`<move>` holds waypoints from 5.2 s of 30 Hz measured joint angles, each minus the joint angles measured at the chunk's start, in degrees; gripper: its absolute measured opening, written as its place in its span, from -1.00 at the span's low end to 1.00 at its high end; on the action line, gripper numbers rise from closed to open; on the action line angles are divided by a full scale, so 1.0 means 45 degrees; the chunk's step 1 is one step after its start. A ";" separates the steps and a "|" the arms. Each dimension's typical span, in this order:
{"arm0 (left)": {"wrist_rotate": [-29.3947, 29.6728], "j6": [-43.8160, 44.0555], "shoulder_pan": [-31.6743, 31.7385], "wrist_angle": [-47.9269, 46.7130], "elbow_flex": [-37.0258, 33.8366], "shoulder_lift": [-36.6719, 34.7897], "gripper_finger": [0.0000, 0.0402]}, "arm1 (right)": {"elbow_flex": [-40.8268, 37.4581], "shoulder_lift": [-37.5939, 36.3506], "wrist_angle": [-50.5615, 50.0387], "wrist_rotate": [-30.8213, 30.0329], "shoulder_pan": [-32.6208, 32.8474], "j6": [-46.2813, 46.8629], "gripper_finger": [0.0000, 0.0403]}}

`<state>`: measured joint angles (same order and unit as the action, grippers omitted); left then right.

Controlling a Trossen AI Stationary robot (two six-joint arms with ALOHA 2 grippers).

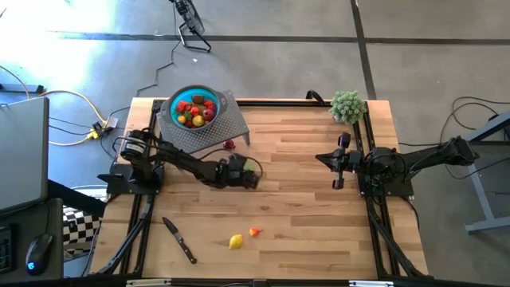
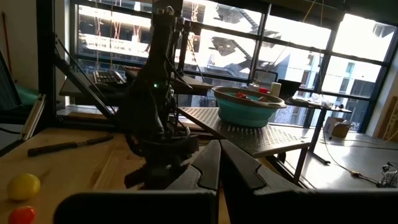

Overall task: Pick & Place Fruit
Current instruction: Put the half brown kiwi into the blue strainer bowl on the shelf, then put the red pomegranate into the blue strainer bowl on the shelf

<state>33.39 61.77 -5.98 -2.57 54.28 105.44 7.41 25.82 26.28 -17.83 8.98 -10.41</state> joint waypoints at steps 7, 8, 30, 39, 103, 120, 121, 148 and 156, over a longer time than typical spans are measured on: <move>0.0084 -0.2050 -0.0597 -0.0178 0.1518 -0.0260 0.17 | 0.0003 0.0000 -0.0018 -0.0003 0.0001 -0.0041 -0.99; 0.0093 -0.2373 -0.0659 -0.0176 0.1772 -0.0260 0.17 | 0.0003 0.0000 -0.0013 -0.0003 0.0000 -0.0041 -0.99; 0.3631 -0.5601 -0.0921 -1.2802 0.9679 -0.0420 0.17 | 0.0003 0.0000 -0.0053 0.0002 -0.0003 0.0013 -0.99; 0.4808 -0.3555 -0.0422 -1.9534 1.2155 -0.0426 0.17 | 0.0003 0.0000 -0.0049 0.0002 0.0002 0.0013 -0.99; 0.0354 -0.5433 0.8331 -1.9345 1.1720 -0.1955 0.19 | 0.0003 0.0000 -0.0384 -0.0003 -0.0003 0.0008 -0.99; 0.0236 -0.5433 0.8327 -1.9346 1.1725 -0.1955 0.29 | 0.0003 0.0003 -0.0384 -0.0002 -0.0003 0.0008 -0.99; 0.0194 -0.5431 0.8327 -1.9344 1.1725 -0.1955 0.23 | 0.0003 0.0000 -0.0384 0.0000 -0.0002 0.0008 -0.99; -0.0398 -0.5423 0.8327 -1.8029 1.1735 -0.1955 -0.81 | 0.0003 0.0001 -0.0379 0.0001 -0.0003 -0.0070 -0.99; -0.0406 -0.5428 0.8327 -1.6583 1.1735 -0.1950 -0.81 | 0.0003 0.0005 -0.0379 -0.0003 -0.0003 -0.0075 -0.99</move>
<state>31.56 37.34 31.48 -77.19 107.09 96.66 7.42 25.85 24.58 -17.85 8.97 -10.74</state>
